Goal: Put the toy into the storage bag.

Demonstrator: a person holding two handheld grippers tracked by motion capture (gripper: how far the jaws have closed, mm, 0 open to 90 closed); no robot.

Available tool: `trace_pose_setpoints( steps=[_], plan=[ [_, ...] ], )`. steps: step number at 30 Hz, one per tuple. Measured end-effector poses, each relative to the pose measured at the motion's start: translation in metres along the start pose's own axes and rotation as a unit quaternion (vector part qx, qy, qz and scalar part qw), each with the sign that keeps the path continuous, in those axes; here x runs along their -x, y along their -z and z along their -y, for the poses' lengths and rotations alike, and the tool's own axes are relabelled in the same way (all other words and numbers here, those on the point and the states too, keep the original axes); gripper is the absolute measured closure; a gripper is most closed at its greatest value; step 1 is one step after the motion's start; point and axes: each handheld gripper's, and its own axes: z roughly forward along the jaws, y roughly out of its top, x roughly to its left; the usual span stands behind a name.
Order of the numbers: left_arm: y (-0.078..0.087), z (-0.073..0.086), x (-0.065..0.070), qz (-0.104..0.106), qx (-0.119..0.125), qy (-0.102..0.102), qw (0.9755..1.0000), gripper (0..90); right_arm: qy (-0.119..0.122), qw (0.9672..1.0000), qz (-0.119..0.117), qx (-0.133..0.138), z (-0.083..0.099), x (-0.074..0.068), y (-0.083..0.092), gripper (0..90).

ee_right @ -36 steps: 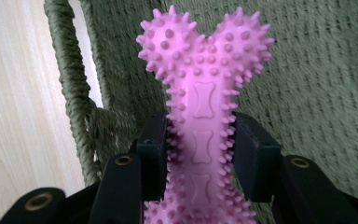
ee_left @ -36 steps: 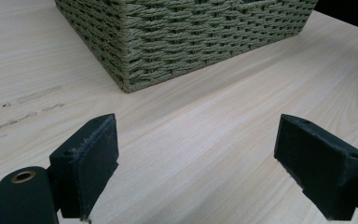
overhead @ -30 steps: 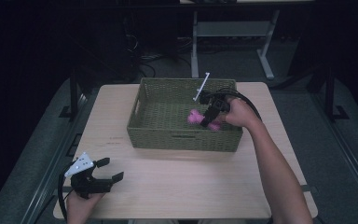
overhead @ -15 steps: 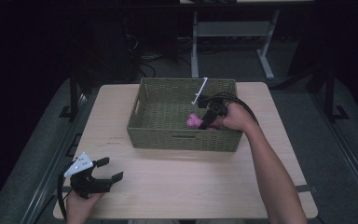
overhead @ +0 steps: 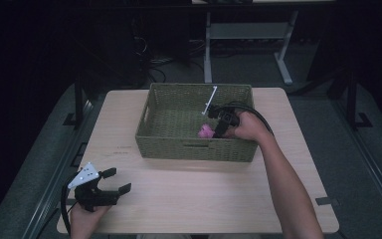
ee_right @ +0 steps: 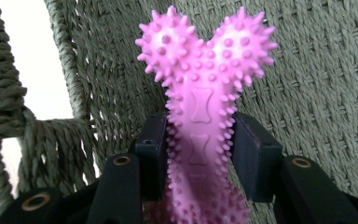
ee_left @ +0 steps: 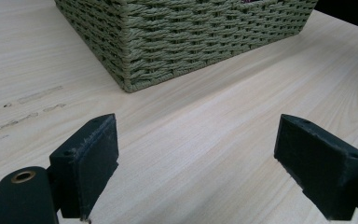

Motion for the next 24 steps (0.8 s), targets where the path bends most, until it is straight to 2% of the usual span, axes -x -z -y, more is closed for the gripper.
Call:
trace_pose_setpoints(
  steps=[5, 7, 13, 24],
  plan=[
    [0.000, 0.000, 0.000, 0.000, -0.002, -0.001, 1.0000, 13.2, -0.007, 0.9999, -0.007, -0.005, 0.001, 0.001, 0.000, 55.6],
    [0.000, 0.000, 0.000, 0.001, -0.001, 0.000, 1.0000, 13.1, -0.009, 0.9999, -0.012, 0.001, 0.002, 0.001, 0.001, 57.2],
    [0.000, 0.000, 0.000, 0.002, -0.002, -0.001, 1.0000, 13.2, -0.012, 0.9999, -0.004, 0.007, 0.003, 0.000, 0.007, 53.9],
    [-0.001, 0.000, 0.000, 0.001, -0.003, 0.000, 1.0000, 13.1, -0.021, 0.9995, -0.005, 0.022, 0.007, -0.002, 0.015, 47.7]
  ],
)
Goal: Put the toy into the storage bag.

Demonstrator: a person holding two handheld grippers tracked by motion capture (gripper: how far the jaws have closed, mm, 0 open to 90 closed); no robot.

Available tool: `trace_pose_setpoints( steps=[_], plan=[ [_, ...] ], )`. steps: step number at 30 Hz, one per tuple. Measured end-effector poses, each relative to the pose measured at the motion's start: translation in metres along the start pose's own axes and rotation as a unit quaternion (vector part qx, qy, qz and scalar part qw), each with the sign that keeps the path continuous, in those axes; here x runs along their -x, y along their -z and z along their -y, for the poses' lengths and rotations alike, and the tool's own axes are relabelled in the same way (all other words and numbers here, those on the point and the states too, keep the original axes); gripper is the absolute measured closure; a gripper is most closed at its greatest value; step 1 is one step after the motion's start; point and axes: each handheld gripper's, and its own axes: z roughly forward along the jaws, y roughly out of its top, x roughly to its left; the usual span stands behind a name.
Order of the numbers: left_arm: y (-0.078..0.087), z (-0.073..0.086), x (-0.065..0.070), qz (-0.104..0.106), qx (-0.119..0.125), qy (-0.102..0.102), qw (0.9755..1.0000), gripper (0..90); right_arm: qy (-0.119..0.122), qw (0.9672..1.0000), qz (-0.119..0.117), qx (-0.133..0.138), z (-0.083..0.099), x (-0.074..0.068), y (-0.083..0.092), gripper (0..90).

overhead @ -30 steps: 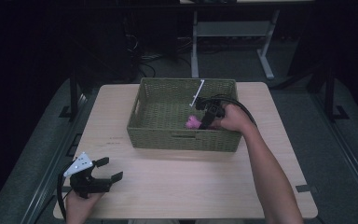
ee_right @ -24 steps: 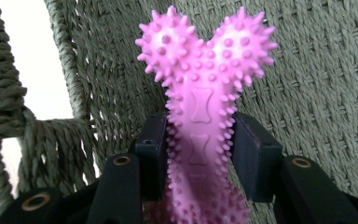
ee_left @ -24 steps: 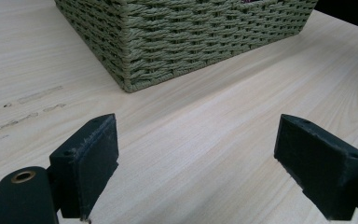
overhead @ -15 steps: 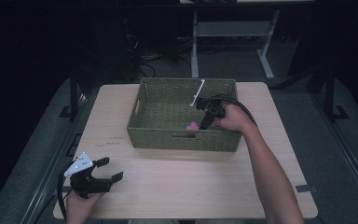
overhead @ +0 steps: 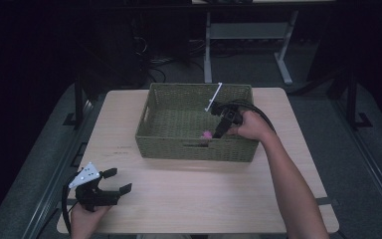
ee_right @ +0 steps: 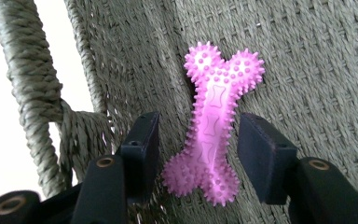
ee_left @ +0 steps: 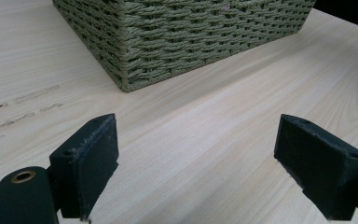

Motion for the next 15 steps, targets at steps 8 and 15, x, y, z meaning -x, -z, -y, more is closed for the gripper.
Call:
trace_pose_setpoints(
  steps=[8, 15],
  plan=[
    [0.0003, 0.0000, -0.0002, 0.000, 0.000, 0.001, 1.0000, 13.2, -0.006, 1.0000, 0.003, 0.006, 0.0039, 0.0008, 0.0031, 44.6],
    [0.0012, -0.0002, -0.0003, 0.000, 0.002, 0.001, 1.0000, 13.1, -0.010, 0.9999, 0.009, 0.010, 0.0067, 0.0007, 0.0042, 42.3]
  ],
)
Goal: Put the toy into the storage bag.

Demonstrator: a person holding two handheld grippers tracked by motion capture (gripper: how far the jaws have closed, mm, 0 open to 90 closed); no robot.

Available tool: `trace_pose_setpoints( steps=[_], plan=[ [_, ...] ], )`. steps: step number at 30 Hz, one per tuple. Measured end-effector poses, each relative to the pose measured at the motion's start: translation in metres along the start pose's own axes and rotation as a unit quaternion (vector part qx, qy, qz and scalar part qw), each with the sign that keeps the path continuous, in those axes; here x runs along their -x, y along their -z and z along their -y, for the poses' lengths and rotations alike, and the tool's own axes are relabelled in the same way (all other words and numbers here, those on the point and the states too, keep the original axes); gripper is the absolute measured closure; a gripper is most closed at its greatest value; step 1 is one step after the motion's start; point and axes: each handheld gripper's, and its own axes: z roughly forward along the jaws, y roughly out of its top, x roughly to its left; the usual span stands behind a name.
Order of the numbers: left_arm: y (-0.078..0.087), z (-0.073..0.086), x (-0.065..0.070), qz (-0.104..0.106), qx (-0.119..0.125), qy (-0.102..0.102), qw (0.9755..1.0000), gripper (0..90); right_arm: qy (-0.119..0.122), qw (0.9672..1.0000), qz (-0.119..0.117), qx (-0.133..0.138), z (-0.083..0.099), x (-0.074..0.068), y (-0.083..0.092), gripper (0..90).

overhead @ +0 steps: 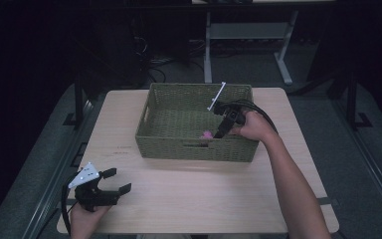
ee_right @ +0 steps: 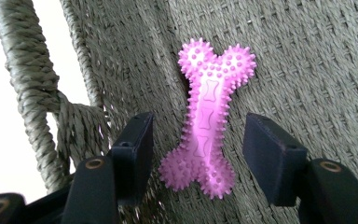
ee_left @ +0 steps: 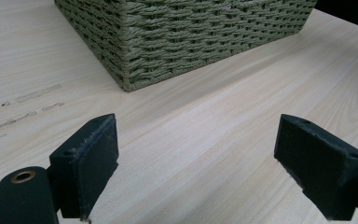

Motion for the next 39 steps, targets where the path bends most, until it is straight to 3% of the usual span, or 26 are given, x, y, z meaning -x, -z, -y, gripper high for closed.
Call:
trace_pose_setpoints(
  steps=[20, 39],
  plan=[
    [0.000, 0.000, -0.001, 0.002, 0.002, 0.004, 1.0000, 13.1, -0.006, 0.9998, 0.006, 0.016, 0.002, -0.005, 0.010, 39.2],
    [-0.001, 0.000, 0.000, 0.004, 0.000, 0.007, 1.0000, 13.1, -0.007, 0.9987, 0.017, 0.048, 0.013, -0.014, 0.038, 36.7]
  ],
)
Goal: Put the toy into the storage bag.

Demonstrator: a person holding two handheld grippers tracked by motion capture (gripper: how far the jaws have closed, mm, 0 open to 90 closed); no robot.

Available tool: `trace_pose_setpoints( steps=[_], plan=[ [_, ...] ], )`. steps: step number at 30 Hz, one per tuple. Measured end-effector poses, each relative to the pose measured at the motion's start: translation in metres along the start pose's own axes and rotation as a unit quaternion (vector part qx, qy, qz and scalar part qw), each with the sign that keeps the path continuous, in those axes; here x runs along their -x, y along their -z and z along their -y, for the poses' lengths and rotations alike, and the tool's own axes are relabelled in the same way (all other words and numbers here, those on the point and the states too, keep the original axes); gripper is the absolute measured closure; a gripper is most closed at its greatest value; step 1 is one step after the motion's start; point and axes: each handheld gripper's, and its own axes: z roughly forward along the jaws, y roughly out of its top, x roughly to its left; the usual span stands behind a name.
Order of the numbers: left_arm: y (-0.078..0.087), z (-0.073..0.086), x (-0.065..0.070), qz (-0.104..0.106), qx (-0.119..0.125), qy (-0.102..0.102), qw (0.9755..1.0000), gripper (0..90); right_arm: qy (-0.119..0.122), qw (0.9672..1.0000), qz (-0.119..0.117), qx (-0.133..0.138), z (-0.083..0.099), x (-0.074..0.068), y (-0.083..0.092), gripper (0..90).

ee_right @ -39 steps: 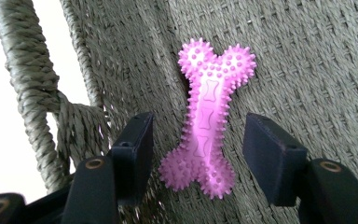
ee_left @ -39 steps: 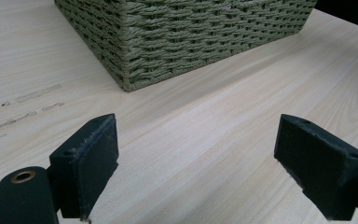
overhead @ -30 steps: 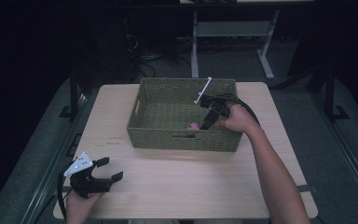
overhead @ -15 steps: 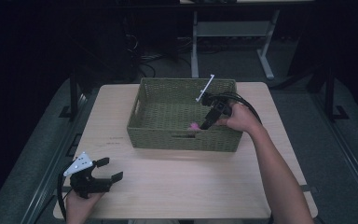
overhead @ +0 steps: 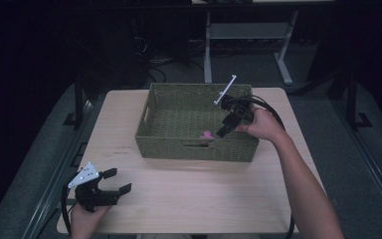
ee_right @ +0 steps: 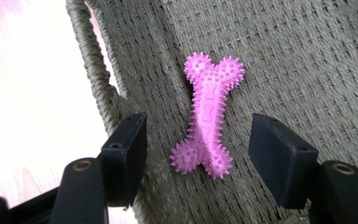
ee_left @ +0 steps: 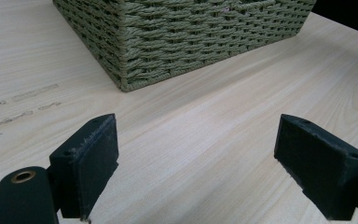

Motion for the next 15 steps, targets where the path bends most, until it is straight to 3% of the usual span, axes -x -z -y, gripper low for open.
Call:
trace_pose_setpoints(
  steps=[15],
  plan=[
    [-0.001, 0.000, 0.001, 0.000, -0.001, -0.001, 1.0000, 13.1, 0.013, 0.9996, 0.015, 0.021, 0.007, -0.018, 0.026, 34.7]
  ],
)
